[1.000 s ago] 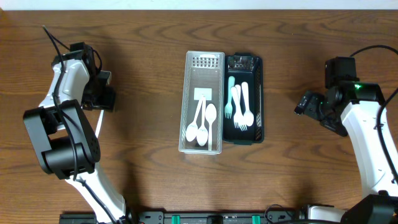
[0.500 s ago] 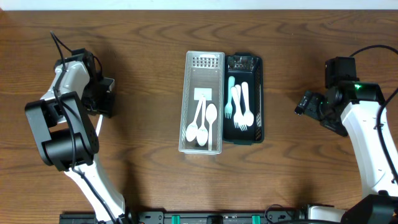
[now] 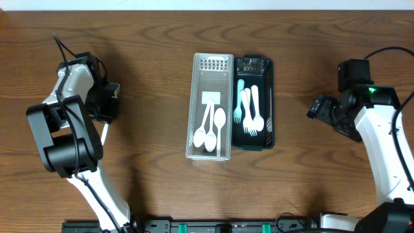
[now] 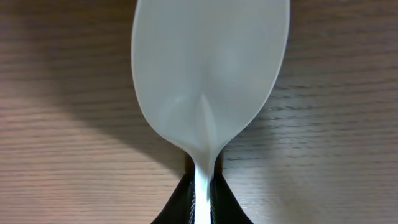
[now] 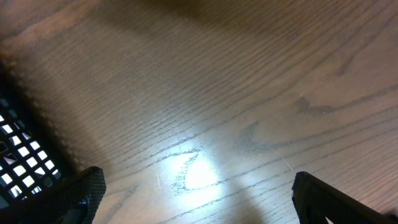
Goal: Pack container
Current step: 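Carry the spoon right and drop it into the grey basket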
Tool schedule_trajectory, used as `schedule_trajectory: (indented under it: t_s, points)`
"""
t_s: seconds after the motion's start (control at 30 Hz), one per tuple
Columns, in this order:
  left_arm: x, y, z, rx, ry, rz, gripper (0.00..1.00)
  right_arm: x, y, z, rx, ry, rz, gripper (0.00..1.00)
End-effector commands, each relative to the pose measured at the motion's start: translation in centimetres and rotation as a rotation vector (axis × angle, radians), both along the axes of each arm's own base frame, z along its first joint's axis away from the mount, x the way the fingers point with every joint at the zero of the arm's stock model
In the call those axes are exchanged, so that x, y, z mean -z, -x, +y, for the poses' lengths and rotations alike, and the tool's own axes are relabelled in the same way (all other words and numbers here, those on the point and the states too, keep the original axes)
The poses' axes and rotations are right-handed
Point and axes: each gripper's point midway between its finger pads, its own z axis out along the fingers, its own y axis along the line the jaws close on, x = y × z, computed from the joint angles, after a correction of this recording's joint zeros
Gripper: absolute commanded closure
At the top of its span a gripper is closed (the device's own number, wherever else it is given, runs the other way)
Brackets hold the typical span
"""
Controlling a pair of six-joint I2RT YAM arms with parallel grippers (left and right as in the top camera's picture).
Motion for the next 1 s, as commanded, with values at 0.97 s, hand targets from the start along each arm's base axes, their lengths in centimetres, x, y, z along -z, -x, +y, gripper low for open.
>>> schedule_trajectory:
  t_s: [0.97]
  points:
    - [-13.2, 1.5, -31.3, 0.158, 0.319, -0.343, 0.94, 0.0, -0.1, -0.1, 0.003, 0.006, -0.004, 0.01]
